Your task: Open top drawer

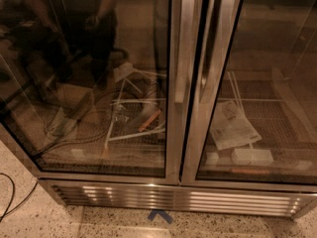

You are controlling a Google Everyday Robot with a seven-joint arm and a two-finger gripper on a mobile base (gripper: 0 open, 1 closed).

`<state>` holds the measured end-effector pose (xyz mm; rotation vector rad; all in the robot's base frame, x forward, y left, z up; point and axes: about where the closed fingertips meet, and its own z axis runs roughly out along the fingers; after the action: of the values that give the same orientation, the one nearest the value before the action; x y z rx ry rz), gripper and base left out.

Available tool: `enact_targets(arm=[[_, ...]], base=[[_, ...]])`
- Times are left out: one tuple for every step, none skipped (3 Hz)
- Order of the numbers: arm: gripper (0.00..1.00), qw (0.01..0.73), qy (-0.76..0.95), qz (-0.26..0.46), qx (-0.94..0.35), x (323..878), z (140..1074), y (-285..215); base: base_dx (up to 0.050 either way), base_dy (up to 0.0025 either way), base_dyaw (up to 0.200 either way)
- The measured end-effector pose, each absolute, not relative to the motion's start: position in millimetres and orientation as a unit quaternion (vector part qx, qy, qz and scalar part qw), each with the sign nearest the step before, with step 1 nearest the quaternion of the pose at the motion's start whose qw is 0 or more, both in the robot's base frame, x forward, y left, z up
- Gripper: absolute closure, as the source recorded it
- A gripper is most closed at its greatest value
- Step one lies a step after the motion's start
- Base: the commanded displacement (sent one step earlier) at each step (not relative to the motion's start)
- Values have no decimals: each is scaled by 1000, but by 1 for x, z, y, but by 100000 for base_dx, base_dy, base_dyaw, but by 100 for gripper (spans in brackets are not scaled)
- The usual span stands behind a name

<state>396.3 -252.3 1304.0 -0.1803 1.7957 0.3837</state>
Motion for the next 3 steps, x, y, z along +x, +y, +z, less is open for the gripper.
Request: enact_targets(arm=[[82, 596, 781, 165, -85, 404, 1293, -242], [50, 596, 781, 165, -85, 404, 1295, -242], [27, 596, 781, 165, -85, 404, 1295, -242]], base=[[0, 0, 0], [0, 0, 0], [0, 0, 0]])
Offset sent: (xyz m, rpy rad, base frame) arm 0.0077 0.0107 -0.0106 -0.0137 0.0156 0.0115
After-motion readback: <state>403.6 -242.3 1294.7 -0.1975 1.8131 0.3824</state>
